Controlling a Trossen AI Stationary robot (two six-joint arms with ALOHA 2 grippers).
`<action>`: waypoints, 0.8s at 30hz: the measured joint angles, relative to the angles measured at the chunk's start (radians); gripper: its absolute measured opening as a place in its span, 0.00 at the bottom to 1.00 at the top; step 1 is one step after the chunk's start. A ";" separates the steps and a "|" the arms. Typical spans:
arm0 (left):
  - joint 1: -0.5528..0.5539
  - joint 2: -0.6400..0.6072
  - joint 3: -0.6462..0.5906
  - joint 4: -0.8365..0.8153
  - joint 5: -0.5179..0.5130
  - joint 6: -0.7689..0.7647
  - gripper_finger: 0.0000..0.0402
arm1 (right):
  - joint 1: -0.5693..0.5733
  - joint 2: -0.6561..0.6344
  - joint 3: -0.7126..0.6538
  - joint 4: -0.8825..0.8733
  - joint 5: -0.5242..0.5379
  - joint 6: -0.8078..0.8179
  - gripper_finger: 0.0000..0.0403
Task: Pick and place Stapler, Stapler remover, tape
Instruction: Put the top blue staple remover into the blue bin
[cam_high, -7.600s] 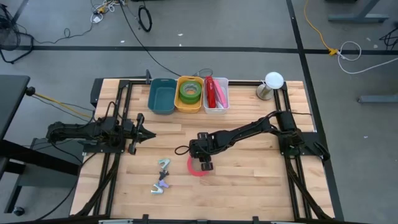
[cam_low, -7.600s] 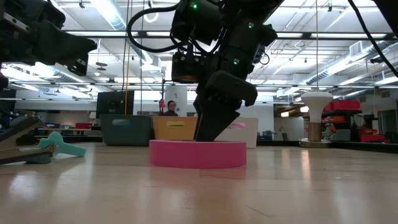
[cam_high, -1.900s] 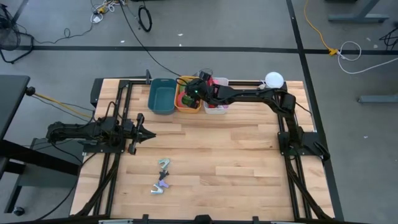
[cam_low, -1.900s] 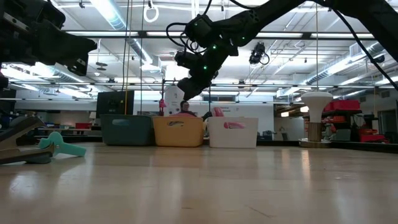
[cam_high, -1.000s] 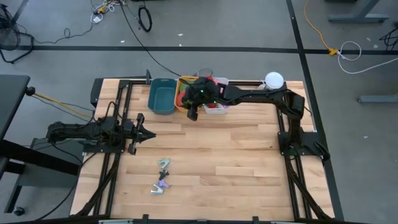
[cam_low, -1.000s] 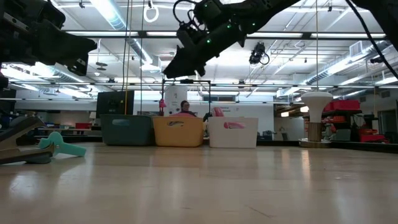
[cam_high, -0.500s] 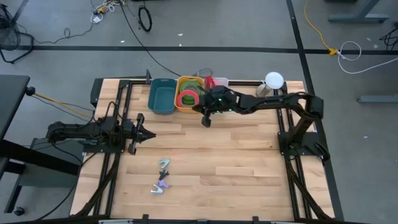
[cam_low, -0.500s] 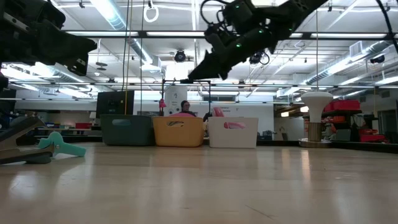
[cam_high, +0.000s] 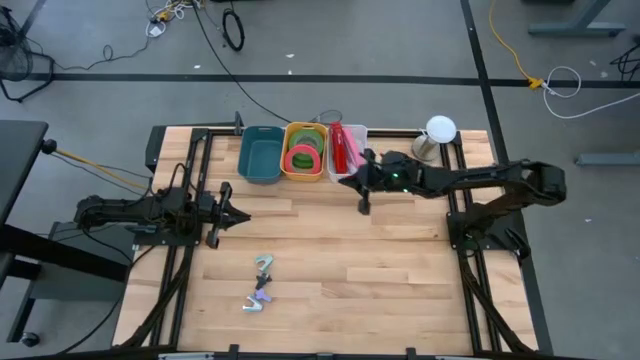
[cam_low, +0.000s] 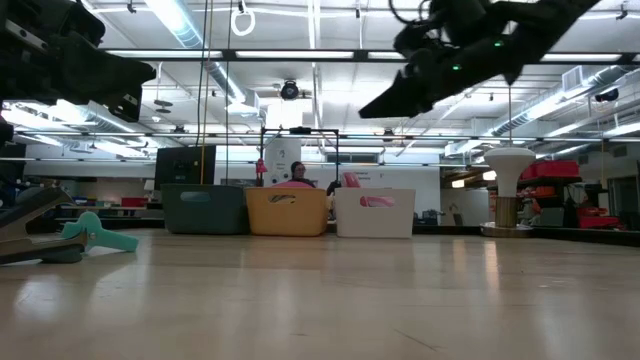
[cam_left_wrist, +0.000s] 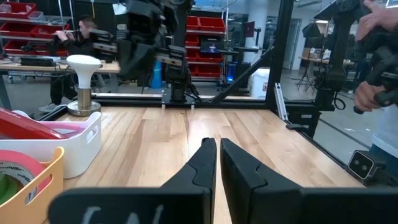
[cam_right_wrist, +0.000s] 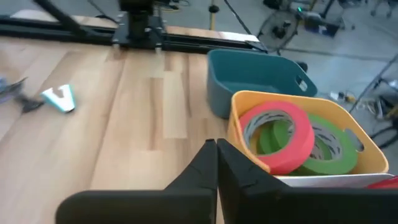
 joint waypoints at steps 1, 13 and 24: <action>0.000 0.000 0.000 0.000 0.000 0.000 0.06 | 0.008 -0.025 -0.024 0.004 0.000 -0.010 0.00; 0.000 0.000 0.000 0.000 0.000 0.000 0.06 | 0.060 -0.309 -0.285 0.020 0.038 0.030 0.00; 0.000 0.000 0.000 0.000 0.000 0.000 0.06 | 0.060 -0.598 -0.489 0.018 0.015 0.107 0.00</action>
